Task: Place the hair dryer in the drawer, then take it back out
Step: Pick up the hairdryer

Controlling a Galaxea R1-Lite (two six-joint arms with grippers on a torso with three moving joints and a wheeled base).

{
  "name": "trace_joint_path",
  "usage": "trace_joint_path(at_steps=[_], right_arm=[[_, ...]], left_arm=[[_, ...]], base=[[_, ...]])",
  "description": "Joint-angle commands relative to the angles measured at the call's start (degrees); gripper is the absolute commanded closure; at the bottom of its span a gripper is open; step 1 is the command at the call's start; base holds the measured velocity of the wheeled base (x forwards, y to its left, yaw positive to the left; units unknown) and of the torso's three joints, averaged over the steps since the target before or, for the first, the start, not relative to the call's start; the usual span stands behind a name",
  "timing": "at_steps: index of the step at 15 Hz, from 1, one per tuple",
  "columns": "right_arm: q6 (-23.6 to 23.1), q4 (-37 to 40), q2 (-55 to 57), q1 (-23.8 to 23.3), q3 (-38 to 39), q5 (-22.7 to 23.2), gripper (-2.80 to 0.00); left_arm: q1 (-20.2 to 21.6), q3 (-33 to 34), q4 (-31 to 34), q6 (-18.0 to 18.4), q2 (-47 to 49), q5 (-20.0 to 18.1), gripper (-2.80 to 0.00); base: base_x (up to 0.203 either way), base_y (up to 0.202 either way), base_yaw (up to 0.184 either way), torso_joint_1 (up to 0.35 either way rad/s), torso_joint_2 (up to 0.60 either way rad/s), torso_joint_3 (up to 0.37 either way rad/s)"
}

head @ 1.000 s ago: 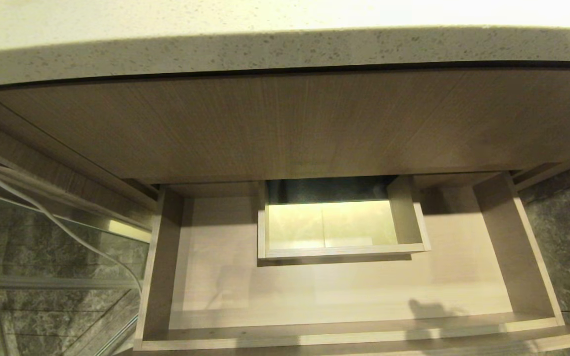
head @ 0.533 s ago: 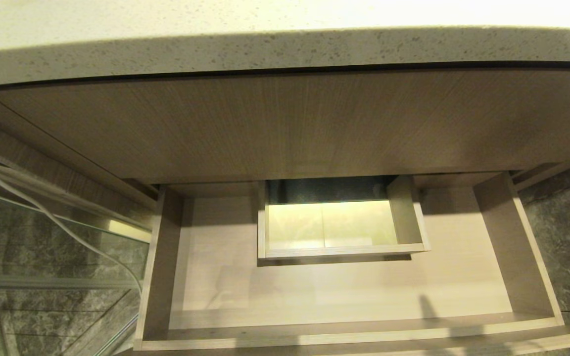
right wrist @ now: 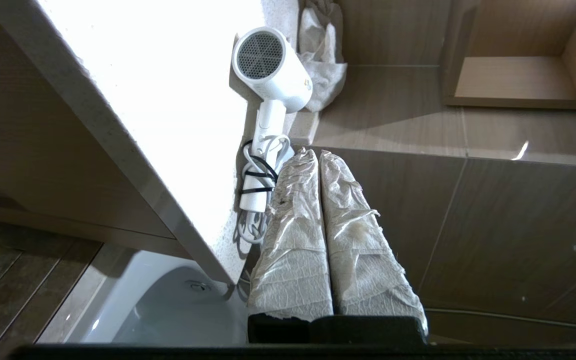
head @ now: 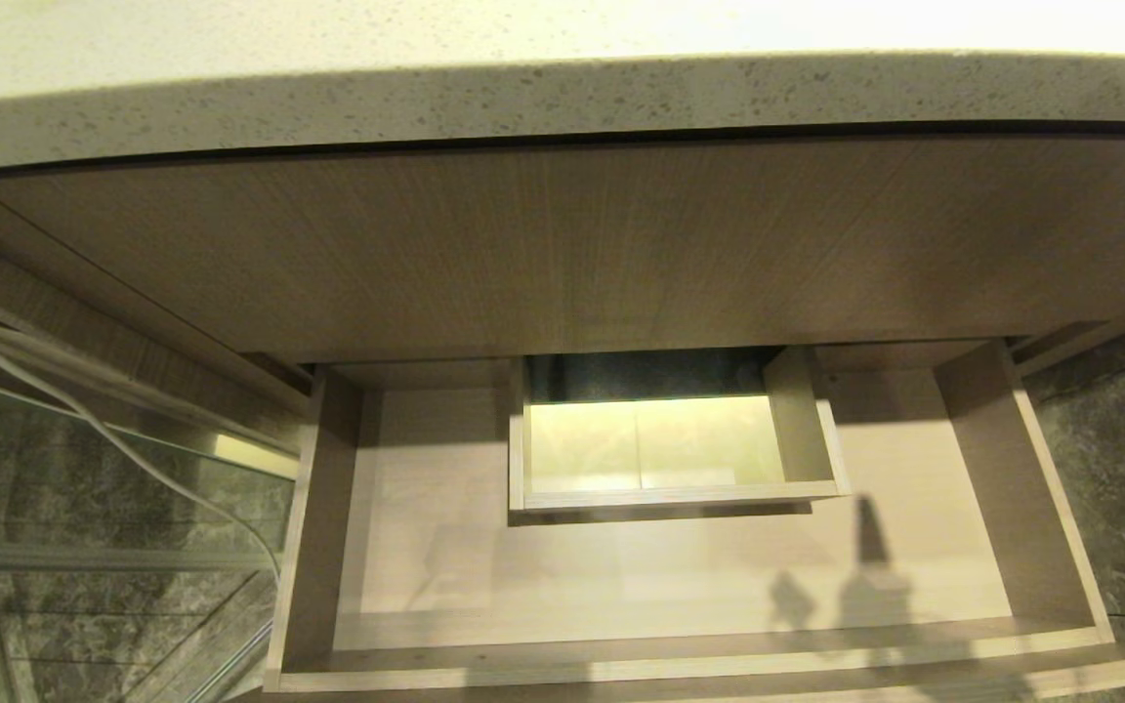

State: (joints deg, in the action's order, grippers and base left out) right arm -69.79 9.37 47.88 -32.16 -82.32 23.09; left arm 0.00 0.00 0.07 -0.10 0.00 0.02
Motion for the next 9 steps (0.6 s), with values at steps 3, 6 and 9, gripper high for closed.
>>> trace_joint_path(at_steps=[3,6,9], right_arm=[[-0.92,-10.18,10.50,-0.36,0.64,-0.94,0.00],[-2.37,-18.14,16.79,-0.31,-0.33,-6.24,0.00],[-4.68,-23.63,21.37,-0.32,-1.50,-11.47,0.00]], left_arm=[[0.00,0.00,0.01,0.01,0.00,-0.02,0.00],[0.00,0.00,0.01,0.01,0.00,0.03,0.00],[0.00,0.00,0.01,0.01,0.00,0.06,0.00]], base=[[0.000,0.000,0.000,0.000,0.00,0.000],[0.000,0.000,0.000,0.000,0.00,0.000],[0.000,0.000,0.000,0.000,0.00,0.000]])
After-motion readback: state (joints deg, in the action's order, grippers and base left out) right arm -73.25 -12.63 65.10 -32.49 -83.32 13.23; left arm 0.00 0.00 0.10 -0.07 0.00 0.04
